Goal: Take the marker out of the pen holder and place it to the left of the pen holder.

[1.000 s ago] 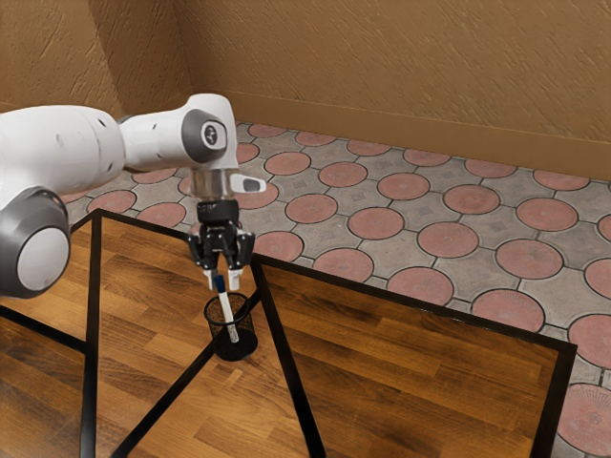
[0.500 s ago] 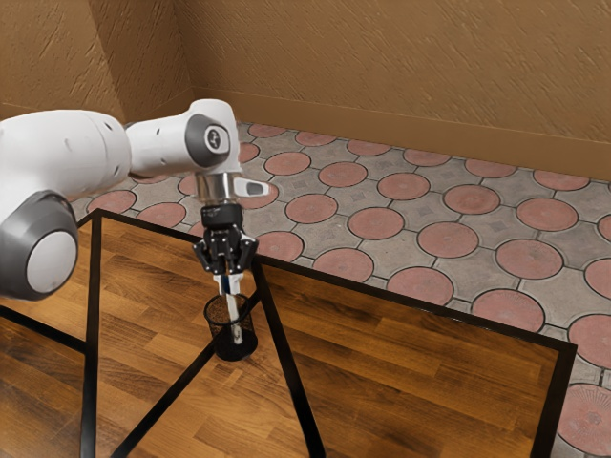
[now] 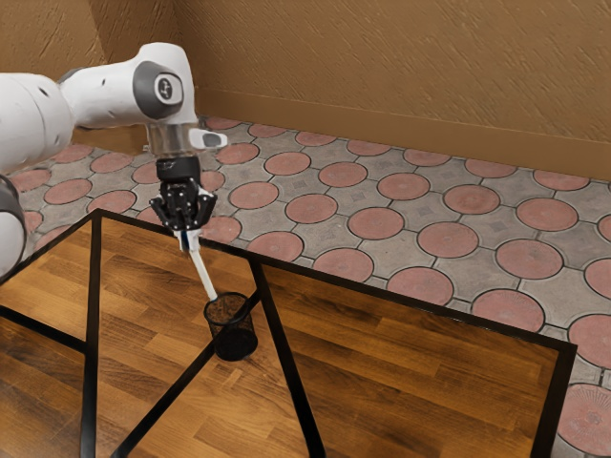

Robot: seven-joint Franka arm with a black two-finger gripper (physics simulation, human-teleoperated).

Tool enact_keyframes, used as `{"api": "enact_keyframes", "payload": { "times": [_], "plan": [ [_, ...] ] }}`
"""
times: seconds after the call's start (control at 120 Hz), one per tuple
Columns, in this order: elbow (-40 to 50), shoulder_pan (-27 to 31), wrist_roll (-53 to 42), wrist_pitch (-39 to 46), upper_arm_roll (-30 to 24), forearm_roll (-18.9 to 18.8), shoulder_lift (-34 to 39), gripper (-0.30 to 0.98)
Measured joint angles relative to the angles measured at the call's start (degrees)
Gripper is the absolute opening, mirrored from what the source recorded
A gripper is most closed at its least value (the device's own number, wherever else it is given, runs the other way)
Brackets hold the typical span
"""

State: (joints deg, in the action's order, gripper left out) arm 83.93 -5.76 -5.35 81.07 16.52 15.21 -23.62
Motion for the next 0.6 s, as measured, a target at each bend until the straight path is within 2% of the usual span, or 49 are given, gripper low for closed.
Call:
{"api": "enact_keyframes", "payload": {
  "times": [0.1, 0.167, 0.208, 0.375, 0.475, 0.6],
  "plan": [
    [0.83, 2.02, 0.01, -1.93, 0.06, -3.44, 4.83, -0.05],
    [2.31, 4.56, -0.12, -3.23, -0.43, -6.00, 4.94, -0.05],
    [2.62, 6.82, -0.47, -4.02, -2.55, -8.57, 4.21, -0.05],
    [1.71, 18.15, -3.91, -6.03, -19.05, -22.68, -3.56, -0.04],
    [-1.63, 19.42, -6.05, -7.69, -21.50, -27.46, -9.59, -0.04],
    [-6.77, 19.16, -8.27, -10.02, -22.76, -30.30, -15.15, -0.04]
  ]
}}
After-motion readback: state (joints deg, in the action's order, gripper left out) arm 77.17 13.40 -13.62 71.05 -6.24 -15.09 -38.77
